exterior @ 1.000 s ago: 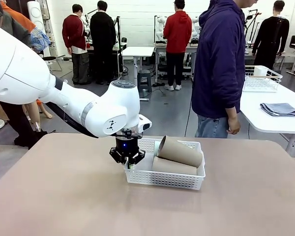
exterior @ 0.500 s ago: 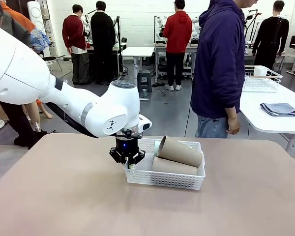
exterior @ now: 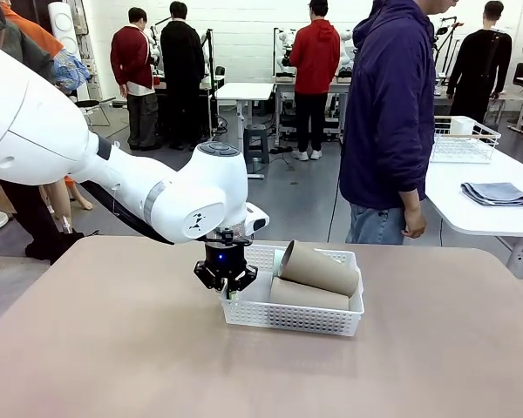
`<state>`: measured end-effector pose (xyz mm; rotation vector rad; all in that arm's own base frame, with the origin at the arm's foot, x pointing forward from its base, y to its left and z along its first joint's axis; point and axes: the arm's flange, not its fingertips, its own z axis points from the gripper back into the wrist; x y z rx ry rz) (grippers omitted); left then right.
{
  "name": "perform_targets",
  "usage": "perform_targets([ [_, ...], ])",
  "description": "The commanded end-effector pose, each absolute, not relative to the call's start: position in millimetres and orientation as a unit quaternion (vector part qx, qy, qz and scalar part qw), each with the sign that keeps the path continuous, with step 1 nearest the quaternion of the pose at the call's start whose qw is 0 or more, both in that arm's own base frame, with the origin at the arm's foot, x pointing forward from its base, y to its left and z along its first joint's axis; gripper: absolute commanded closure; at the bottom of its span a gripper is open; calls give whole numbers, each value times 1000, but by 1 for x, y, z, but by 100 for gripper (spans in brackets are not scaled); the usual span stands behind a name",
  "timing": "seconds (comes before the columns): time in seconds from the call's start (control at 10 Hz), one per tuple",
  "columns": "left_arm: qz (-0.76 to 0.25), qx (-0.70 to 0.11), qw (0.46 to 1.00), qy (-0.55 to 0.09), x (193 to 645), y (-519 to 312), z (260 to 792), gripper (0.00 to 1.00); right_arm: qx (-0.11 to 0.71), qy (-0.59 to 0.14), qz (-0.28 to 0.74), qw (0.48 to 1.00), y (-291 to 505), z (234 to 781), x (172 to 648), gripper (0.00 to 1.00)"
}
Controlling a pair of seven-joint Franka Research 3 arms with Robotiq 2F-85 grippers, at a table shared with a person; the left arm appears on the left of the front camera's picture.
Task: Clean and organize the cups into the basket.
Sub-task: Move the Organizing basket back to the left side of the table.
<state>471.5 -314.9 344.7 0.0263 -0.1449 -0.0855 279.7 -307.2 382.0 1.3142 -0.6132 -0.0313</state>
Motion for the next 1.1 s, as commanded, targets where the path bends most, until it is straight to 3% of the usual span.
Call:
perform_targets([
  [0.0, -42, 13, 996, -73, 472, -315, 345, 100, 593, -283, -23, 754, -307, 386, 273, 0],
  [0.5, -42, 13, 996, -73, 472, -315, 345, 100, 593, -283, -23, 754, -307, 386, 273, 0],
  [0.6, -43, 13, 996, -72, 471, -315, 345, 94, 593, -283, -23, 754, -307, 386, 273, 0],
  [1.0, -68, 46, 992, -97, 459, -211, 362, 94, 593, -283, -23, 754, -307, 386, 273, 0],
])
